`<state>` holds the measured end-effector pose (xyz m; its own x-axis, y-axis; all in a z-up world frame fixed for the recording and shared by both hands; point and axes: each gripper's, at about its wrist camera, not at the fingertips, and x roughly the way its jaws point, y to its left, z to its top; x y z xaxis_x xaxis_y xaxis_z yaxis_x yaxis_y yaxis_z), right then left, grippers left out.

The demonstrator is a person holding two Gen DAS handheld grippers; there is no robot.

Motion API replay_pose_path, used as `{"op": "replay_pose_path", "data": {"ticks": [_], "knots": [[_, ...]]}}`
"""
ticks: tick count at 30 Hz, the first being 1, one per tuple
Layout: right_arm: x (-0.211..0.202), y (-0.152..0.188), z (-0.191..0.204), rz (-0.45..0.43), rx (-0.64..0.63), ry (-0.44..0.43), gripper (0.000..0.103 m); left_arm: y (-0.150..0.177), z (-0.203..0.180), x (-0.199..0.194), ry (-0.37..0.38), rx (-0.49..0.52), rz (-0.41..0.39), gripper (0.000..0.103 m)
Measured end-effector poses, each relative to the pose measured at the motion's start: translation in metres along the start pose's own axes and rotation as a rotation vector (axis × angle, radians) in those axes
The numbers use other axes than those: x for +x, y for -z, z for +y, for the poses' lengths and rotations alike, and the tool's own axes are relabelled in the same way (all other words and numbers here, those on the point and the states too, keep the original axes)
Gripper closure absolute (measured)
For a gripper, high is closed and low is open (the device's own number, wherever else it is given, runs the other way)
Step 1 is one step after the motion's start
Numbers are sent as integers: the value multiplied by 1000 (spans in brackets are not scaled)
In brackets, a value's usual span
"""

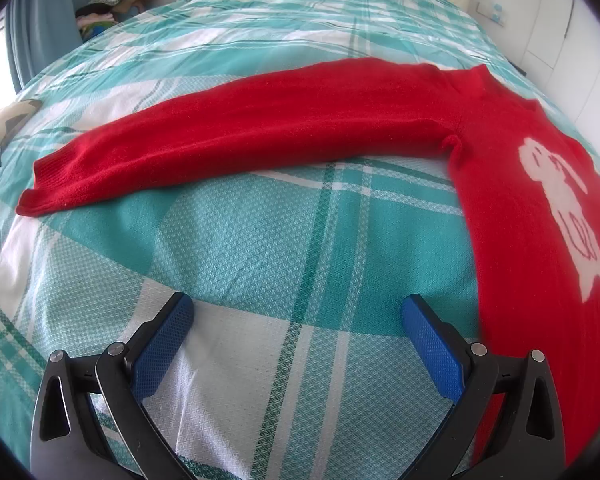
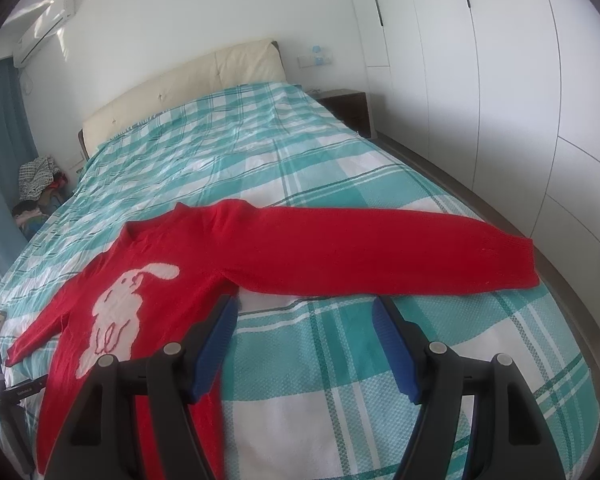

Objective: Fold small clothes

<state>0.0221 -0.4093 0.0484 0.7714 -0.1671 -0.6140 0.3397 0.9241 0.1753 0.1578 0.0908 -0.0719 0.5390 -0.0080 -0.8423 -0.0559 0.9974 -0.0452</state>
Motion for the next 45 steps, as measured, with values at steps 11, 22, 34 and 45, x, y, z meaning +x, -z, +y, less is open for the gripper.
{"op": "replay_pose_path", "data": {"ticks": [11, 22, 34, 45], "knots": [[2, 0, -3, 7, 18, -6, 33, 0, 0, 0, 0, 0, 0, 0], [1, 0, -2, 9, 20, -9, 33, 0, 0, 0, 0, 0, 0, 0], [1, 0, -2, 9, 23, -9, 33, 0, 0, 0, 0, 0, 0, 0], [1, 0, -2, 8, 24, -10, 33, 0, 0, 0, 0, 0, 0, 0]]}}
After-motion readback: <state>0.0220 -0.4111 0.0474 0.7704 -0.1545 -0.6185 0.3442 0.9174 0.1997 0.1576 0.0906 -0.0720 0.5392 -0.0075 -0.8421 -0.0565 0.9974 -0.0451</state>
